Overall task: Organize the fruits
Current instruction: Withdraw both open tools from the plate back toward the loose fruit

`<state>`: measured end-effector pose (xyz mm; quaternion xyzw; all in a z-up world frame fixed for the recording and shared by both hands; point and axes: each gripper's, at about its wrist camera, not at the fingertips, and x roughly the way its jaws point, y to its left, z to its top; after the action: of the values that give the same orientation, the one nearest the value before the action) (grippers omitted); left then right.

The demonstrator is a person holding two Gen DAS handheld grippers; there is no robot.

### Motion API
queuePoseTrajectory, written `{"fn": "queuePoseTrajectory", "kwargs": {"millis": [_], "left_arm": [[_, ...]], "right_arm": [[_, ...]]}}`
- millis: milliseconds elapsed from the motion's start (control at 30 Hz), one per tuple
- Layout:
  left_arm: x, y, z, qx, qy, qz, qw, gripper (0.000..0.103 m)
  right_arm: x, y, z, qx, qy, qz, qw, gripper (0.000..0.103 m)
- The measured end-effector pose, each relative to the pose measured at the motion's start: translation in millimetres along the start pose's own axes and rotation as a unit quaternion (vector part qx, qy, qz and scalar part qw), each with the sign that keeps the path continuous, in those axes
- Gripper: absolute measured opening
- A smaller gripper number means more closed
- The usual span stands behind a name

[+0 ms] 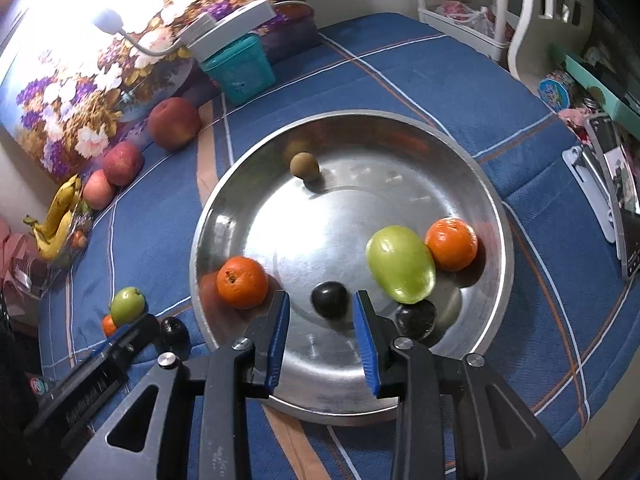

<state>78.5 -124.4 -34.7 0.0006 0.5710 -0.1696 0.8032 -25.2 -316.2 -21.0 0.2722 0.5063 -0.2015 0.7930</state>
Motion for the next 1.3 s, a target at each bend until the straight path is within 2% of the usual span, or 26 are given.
{"fn": "queuePoseTrajectory", "kwargs": {"millis": [133,267,433,667,733,767,800,900,933,1000,1300], "left_arm": [[-5.9,28.4,5.6,-0.036,-0.003,0.031,0.9989,0.049],[-14.9,40.3,8.4,-0.053,-0.016,0.035,0.9979,0.057],[-22.6,45.8,11.6,-0.057,-0.027,0.036,0.9973,0.06],[-12.6,48.1,12.8,-0.052,-0.008,0.051,0.9973,0.079],[-10.3,47.9,11.8,-0.05,-0.004,0.058,0.9971,0.085],[-8.9,48.4,11.5,-0.05,-0.002,0.061,0.9969,0.09],[-8.1,49.1,11.0,-0.051,-0.002,0.063,0.9967,0.096],[-8.4,52.1,10.3,-0.058,-0.005,0.066,0.9961,0.101],[-9.1,53.2,9.6,-0.059,-0.007,0.069,0.9958,0.103],[-9.6,55.8,9.7,-0.061,-0.011,0.077,0.9951,0.103],[-16.3,61.2,10.6,-0.058,-0.027,0.099,0.993,0.103]], "right_arm": [[-1.1,9.8,-1.6,-0.016,0.0,0.007,1.0,0.033],[-3.4,23.6,-4.4,-0.039,-0.001,0.014,0.999,0.033],[-3.8,33.1,-6.0,-0.055,-0.002,0.016,0.998,0.033],[-1.0,33.8,-6.8,-0.058,0.003,0.01,0.998,0.034],[0.0,33.7,-7.3,-0.058,0.003,0.006,0.998,0.046],[1.0,34.9,-7.1,-0.059,0.001,0.002,0.998,0.056],[1.6,35.6,-7.2,-0.062,0.0,-0.002,0.998,0.061],[2.2,37.4,-7.0,-0.072,-0.004,-0.009,0.997,0.065],[2.3,37.7,-6.9,-0.074,-0.006,-0.01,0.997,0.076],[1.7,37.9,-7.1,-0.077,-0.013,-0.011,0.997,0.092],[-5.0,45.8,-5.4,-0.096,-0.048,-0.009,0.994,0.094]]}}
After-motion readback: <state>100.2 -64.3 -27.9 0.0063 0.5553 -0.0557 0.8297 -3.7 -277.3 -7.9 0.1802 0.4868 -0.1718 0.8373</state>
